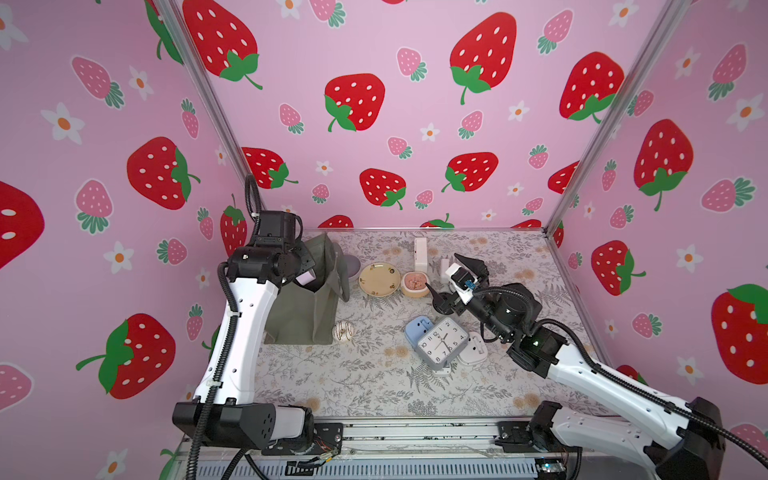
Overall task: Put the alarm clock into the canvas bag
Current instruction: Place the alarm at the canvas bag.
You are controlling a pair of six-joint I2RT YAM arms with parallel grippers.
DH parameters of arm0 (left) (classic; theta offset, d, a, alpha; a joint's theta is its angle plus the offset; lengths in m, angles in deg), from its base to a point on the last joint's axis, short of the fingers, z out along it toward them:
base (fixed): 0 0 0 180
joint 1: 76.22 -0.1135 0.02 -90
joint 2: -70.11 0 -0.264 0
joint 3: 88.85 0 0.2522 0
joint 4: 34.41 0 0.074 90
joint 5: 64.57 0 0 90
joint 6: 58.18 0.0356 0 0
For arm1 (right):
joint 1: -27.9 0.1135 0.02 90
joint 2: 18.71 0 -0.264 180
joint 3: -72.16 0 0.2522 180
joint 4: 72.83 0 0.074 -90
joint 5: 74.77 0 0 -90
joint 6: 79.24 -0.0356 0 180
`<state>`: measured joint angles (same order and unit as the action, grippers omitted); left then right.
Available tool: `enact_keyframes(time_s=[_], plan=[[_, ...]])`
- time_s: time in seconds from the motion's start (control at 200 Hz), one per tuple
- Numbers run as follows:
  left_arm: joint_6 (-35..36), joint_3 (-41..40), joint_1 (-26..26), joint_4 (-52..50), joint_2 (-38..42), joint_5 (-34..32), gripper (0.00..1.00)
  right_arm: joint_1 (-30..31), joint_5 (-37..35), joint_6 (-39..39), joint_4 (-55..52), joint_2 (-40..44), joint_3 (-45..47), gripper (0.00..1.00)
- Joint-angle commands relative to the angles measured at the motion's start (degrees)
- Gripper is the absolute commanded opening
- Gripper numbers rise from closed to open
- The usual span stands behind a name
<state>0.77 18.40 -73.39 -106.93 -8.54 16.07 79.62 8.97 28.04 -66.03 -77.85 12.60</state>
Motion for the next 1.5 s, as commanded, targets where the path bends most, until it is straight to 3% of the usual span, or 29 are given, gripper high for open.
enact_keyframes(time_s=[0.0, 0.185, 0.35, 0.52, 0.605, 0.801, 0.916, 1.126, 1.256, 1.346, 1.496], plan=[[3.86, -2.95, -0.38, 5.55, -1.35, -3.2, 0.18, -0.84, 0.95, -2.39, -0.95, -0.18, -1.92, 1.0], [7.94, -8.58, -0.56, 11.44, -4.62, -2.54, 0.18, -2.3, 1.9, -8.56, -2.0, -1.81, -2.15, 1.0], [12.22, -11.15, -0.65, 13.05, -9.08, -3.45, 0.18, -2.81, 2.32, -17.03, -9.1, -3.95, -6.08, 0.99], [13.53, -14.49, -0.98, 16.88, -11.24, -2.33, 0.25, -2.94, 0.47, -25.25, -13.17, -5.19, -8.17, 0.97], [12.75, -15.63, -2.1, 17.96, -12.23, -1.29, 0.31, -2.95, -1.66, -28.4, -15.75, -5.29, -10.03, 0.96], [11.26, -15.15, -3.68, 16.78, -14.93, 0.43, 0.62, -2.9, -5.81, -33.19, -18.05, -4.67, -10.73, 0.96], [11.68, -14.08, -4.22, 14.95, -14.72, 1.68, 0.72, -2.99, -7.13, -37.22, -20.23, -5.11, -11.52, 0.97], [10.32, -11.11, -4.24, 9.37, -8.26, 6.28, 0.84, -3.44, -4.89, -48.19, -30.79, -8.22, -15.71, 0.95], [7.06, -11.24, -4.32, 4.34, -0.87, 9.41, 0.86, -4.05, -2.35, -53.42, -36.15, -9.48, -16.04, 0.94], [4.61, -12.81, -4.32, 1.2, 5.7, 10.18, 0.88, -5.73, -0.02, -57.78, -40.58, -9.86, -16.07, 0.99], [-1.13, -15.24, -4.4, -2.44, 16.13, 12.26, 0.89, -7.33, 0.99, -60.36, -46.91, -8.67, -15.09, 1.0]])
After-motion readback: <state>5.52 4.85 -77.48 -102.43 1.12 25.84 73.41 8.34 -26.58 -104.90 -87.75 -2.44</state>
